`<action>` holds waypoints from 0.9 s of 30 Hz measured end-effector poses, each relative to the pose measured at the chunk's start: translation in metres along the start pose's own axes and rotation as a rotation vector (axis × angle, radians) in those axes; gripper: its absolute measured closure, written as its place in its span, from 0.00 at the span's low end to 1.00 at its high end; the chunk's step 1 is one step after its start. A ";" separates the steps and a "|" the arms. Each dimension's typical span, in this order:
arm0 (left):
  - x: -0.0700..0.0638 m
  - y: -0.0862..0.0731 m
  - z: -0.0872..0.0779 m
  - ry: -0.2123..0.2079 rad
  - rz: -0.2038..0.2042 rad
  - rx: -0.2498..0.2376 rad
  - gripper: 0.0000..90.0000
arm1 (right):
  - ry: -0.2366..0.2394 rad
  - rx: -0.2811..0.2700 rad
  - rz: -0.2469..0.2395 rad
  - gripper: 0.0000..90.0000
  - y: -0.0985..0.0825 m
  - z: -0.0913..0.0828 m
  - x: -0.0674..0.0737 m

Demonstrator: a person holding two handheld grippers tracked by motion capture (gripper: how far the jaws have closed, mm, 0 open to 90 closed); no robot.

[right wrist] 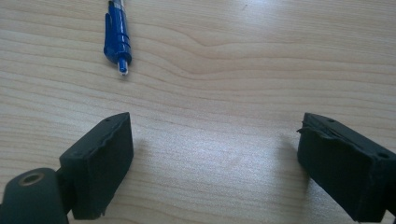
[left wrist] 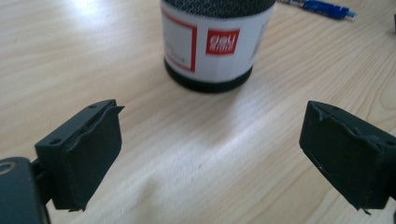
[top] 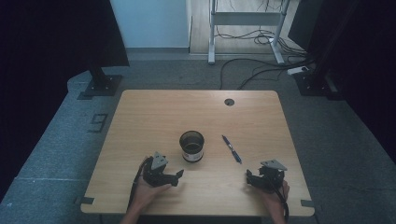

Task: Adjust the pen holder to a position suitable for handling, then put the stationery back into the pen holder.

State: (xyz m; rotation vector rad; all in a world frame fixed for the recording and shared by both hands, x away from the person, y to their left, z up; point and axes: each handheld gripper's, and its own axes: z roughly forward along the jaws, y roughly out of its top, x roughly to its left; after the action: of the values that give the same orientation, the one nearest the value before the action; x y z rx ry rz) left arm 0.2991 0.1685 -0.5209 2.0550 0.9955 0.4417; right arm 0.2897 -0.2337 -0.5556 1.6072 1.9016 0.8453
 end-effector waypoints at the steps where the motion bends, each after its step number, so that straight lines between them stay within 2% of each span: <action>1: 0.001 -0.002 -0.001 0.000 -0.005 0.000 0.07 | 0.000 0.000 0.000 0.11 0.000 0.000 0.000; 7: 0.005 -0.019 -0.009 -0.004 -0.032 0.017 0.08 | 0.000 0.000 0.000 0.11 0.000 0.000 0.000; 11: 0.010 -0.026 -0.009 0.005 -0.042 0.037 0.09 | -0.002 -0.001 0.001 0.12 0.000 0.000 0.000; 16: 0.012 -0.028 -0.010 0.006 -0.064 0.031 0.10 | -0.003 -0.001 0.001 0.12 0.000 0.000 0.000; 24: 0.014 -0.029 -0.010 0.012 -0.065 0.033 0.10 | -0.006 -0.018 -0.005 0.18 0.000 -0.001 0.001; 27: 0.015 -0.030 -0.009 0.013 -0.066 0.038 0.10 | 0.009 -0.031 -0.014 0.21 0.003 -0.002 0.002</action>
State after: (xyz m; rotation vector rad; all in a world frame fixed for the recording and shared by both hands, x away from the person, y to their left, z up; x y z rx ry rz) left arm 0.2883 0.1965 -0.5393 2.0489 1.0836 0.4057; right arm 0.2898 -0.2313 -0.5514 1.5725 1.8946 0.8734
